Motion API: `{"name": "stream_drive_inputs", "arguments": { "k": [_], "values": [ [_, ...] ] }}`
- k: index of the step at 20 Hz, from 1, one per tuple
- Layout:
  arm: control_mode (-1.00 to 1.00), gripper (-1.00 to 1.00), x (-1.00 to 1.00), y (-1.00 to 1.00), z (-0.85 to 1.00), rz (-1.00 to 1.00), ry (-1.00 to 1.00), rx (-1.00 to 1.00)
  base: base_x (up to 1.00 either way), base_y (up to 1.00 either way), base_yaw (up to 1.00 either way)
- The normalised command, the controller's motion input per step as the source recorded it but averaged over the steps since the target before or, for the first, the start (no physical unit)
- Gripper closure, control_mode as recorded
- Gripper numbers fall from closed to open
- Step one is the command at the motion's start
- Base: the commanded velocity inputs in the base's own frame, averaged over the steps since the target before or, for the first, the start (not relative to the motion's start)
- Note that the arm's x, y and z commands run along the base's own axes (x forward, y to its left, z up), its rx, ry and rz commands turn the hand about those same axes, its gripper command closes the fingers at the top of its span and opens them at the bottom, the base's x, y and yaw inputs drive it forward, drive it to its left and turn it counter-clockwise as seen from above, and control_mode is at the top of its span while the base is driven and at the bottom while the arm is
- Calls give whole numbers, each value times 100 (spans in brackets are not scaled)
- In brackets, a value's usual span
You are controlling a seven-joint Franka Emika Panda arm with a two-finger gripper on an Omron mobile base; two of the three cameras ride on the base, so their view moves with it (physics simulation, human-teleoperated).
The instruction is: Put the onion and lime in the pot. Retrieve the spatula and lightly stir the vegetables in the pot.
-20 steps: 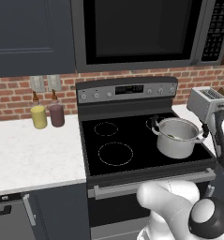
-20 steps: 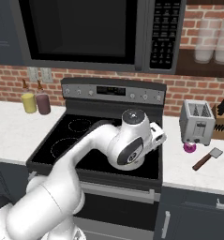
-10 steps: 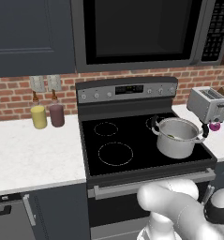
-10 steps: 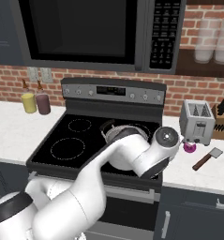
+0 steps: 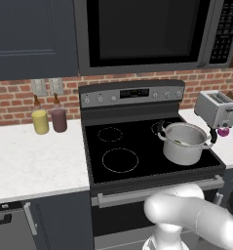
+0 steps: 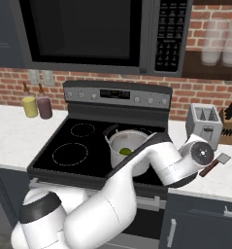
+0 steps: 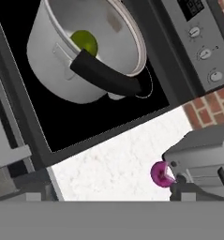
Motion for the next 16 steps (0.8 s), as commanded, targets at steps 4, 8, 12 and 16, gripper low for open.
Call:
{"name": "stream_drive_inputs", "arguments": {
  "k": [4,8,12,16],
  "values": [
    [-100,-100,63,-11,-10,0,-7,-4,0,0,0],
    [-100,-100,65,-4,-28,0,-1,-11,0,0,0],
    [-100,-100,52,-15,-35,0,0,-11,0,0,0],
    [-100,-100,33,-65,-6,8,1,0,0,0,0]
  ]
}}
